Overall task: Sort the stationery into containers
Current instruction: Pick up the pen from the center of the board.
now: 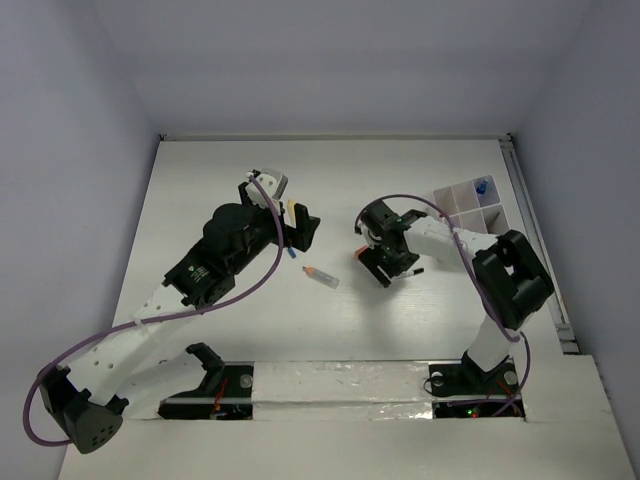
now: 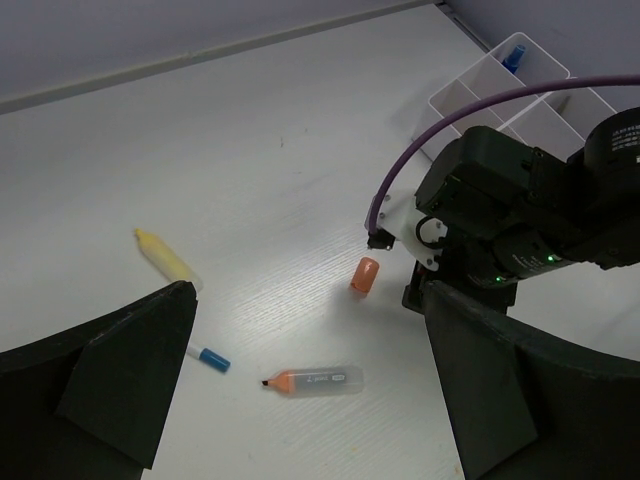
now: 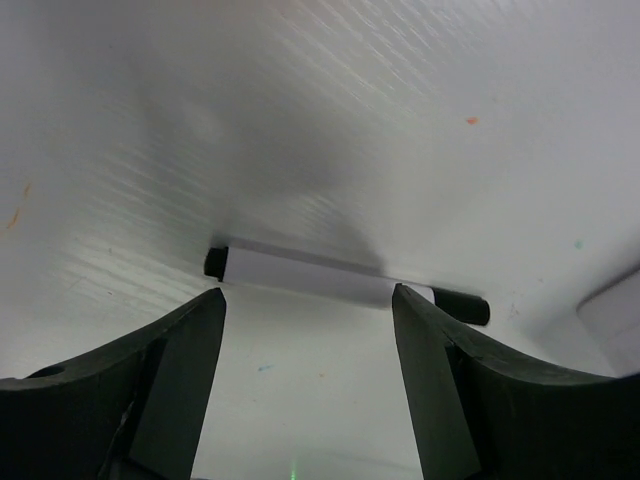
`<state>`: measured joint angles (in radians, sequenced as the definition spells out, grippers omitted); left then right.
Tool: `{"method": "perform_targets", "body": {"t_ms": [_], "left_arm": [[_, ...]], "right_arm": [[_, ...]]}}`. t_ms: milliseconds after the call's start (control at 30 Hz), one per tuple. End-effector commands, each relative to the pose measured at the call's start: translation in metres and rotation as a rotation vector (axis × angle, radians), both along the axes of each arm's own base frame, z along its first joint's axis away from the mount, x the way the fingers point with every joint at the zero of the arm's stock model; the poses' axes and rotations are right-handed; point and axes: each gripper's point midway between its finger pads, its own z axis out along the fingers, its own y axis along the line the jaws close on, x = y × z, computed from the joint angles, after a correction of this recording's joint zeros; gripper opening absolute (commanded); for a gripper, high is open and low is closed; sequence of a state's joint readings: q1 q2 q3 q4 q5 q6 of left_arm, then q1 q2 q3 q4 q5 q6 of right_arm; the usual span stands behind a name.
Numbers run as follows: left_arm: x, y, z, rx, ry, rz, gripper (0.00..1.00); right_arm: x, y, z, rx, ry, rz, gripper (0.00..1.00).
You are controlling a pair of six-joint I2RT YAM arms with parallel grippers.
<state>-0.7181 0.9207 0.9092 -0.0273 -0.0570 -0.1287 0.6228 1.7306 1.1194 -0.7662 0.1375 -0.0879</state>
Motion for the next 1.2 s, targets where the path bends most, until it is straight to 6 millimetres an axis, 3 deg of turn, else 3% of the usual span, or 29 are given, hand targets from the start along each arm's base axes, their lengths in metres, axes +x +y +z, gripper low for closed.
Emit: {"method": "perform_targets", "body": {"t_ms": [0, 100, 200, 233, 333, 400, 500, 633, 733, 767, 867, 933, 1000, 1100, 1133, 1167], "left_arm": [[0.001, 0.0, 0.014, -0.027, -0.038, 0.001, 0.95], [0.001, 0.001, 0.014, -0.024, -0.039, 0.002, 0.95], [0.0, 0.002, 0.015, -0.026, -0.044, 0.005, 0.95], [-0.001, 0.002, 0.016, -0.03, -0.046, 0.004, 0.95], [-0.002, 0.002, 0.017, -0.033, -0.046, -0.002, 0.95], [-0.002, 0.002, 0.018, -0.034, -0.05, -0.001, 0.95], [-0.003, 0.003, 0.019, -0.037, -0.053, -0.004, 0.95], [-0.004, 0.003, 0.021, -0.043, -0.054, -0.007, 0.95], [-0.004, 0.003, 0.021, -0.044, -0.055, -0.008, 0.95], [-0.005, 0.003, 0.022, -0.045, -0.056, -0.008, 0.95], [-0.005, 0.003, 0.022, -0.044, -0.057, -0.01, 0.95], [-0.005, 0.003, 0.022, -0.045, -0.056, -0.01, 0.95], [-0.005, 0.003, 0.022, -0.044, -0.057, -0.01, 0.95], [-0.005, 0.002, 0.021, -0.045, -0.055, -0.016, 0.95], [-0.006, 0.002, 0.022, -0.046, -0.056, -0.017, 0.95], [-0.006, 0.002, 0.022, -0.046, -0.056, -0.017, 0.95]], "right_arm": [[0.009, 0.031, -0.005, 0.112, 0.024, 0.101, 0.72], [0.006, 0.038, -0.013, 0.146, 0.047, 0.103, 0.65], [-0.001, 0.032, -0.023, 0.129, 0.065, 0.083, 0.5], [0.0, 0.033, -0.023, 0.137, 0.059, 0.078, 0.37], [0.002, 0.041, -0.019, 0.177, 0.042, 0.043, 0.12], [0.003, 0.045, -0.015, 0.206, 0.032, 0.024, 0.04], [0.004, 0.047, -0.01, 0.226, 0.016, 0.006, 0.02], [0.007, 0.048, -0.014, 0.223, 0.003, -0.011, 0.35], [0.008, 0.046, -0.024, 0.206, 0.012, -0.015, 0.38], [0.007, 0.047, -0.026, 0.209, 0.019, -0.012, 0.36], [0.005, 0.049, -0.032, 0.221, 0.032, -0.011, 0.05], [0.006, 0.049, -0.028, 0.225, 0.018, -0.015, 0.0], [0.012, 0.049, -0.019, 0.234, -0.025, -0.027, 0.0], [0.038, 0.046, 0.024, 0.289, -0.205, -0.095, 0.0], [0.054, 0.041, 0.056, 0.35, -0.318, -0.134, 0.0], [0.064, 0.034, 0.074, 0.38, -0.392, -0.203, 0.0]]}}
